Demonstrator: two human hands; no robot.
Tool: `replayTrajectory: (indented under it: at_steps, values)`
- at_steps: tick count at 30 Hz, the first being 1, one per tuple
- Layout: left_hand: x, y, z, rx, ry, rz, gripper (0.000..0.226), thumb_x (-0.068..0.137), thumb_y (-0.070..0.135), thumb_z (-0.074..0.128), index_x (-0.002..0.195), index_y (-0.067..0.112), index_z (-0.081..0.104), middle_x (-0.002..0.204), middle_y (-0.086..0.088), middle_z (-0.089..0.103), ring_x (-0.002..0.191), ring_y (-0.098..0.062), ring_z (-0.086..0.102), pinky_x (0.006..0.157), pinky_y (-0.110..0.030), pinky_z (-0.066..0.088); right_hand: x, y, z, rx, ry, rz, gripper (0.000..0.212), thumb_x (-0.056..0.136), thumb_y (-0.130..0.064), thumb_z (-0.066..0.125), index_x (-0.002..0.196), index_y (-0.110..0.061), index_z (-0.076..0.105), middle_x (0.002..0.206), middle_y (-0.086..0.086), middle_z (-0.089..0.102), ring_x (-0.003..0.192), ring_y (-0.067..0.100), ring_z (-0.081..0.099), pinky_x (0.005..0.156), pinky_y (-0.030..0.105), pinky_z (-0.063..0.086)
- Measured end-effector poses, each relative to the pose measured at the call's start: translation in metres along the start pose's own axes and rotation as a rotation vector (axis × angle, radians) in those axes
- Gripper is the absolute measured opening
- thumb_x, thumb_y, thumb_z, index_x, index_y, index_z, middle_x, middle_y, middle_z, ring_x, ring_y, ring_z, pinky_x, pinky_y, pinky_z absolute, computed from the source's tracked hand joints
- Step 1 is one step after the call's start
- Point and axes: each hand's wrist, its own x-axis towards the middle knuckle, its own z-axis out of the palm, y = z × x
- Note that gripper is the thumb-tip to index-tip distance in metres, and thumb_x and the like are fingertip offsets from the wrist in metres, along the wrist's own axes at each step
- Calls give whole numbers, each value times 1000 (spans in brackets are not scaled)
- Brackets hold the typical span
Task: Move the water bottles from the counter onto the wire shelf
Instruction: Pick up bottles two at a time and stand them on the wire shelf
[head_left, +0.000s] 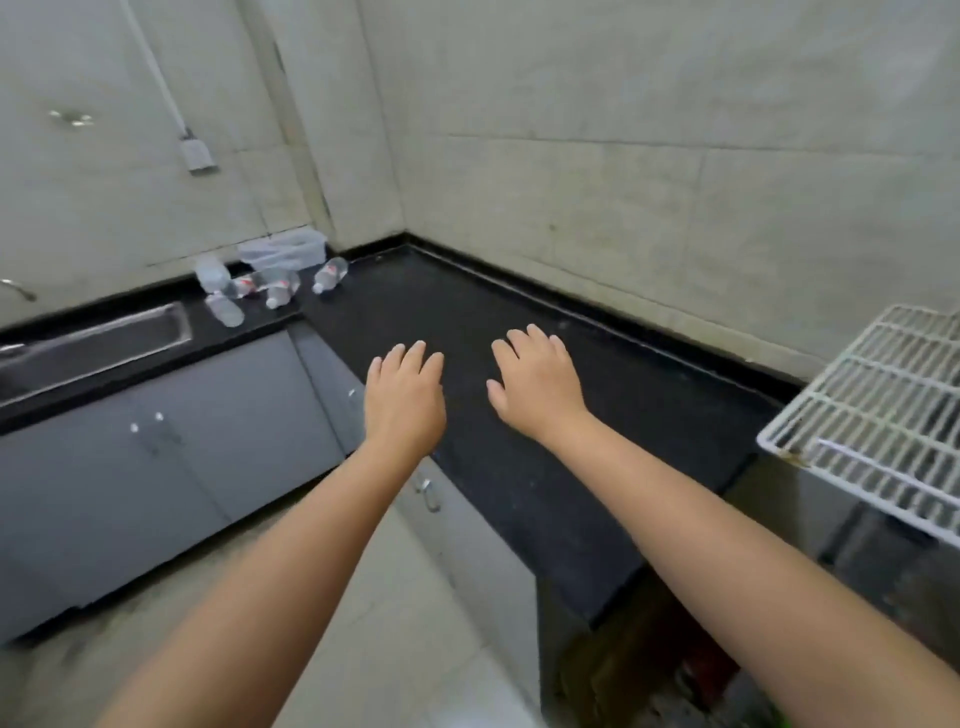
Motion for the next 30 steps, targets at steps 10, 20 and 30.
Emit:
replayTrajectory:
  at_steps: [10, 20, 30]
  values:
    - [-44, -238, 72, 56, -282, -219, 45, 98, 22, 36, 141, 11, 31, 151, -7, 30, 140, -26, 24, 113, -36, 22, 38, -186, 168, 85, -123, -131, 38, 42, -20, 87, 68, -4, 63, 62, 11, 65, 60, 30, 64, 55, 32, 55]
    - [11, -382, 142, 42, -396, -345, 44, 97, 23, 38, 138, 7, 33, 143, -9, 40, 134, -27, 32, 111, -34, 25, 123, -236, 308, 42, -219, -175, 43, 36, -21, 89, 67, -5, 65, 62, 12, 66, 62, 30, 67, 56, 33, 56]
    - [170, -504, 221, 25, -576, -380, 50, 99, 27, 37, 144, 8, 24, 152, -15, 22, 142, -30, 18, 115, -38, 20, 293, -272, 451, 191, -293, -162, 38, 45, -11, 88, 74, 1, 67, 80, 19, 71, 75, 34, 70, 66, 49, 57]
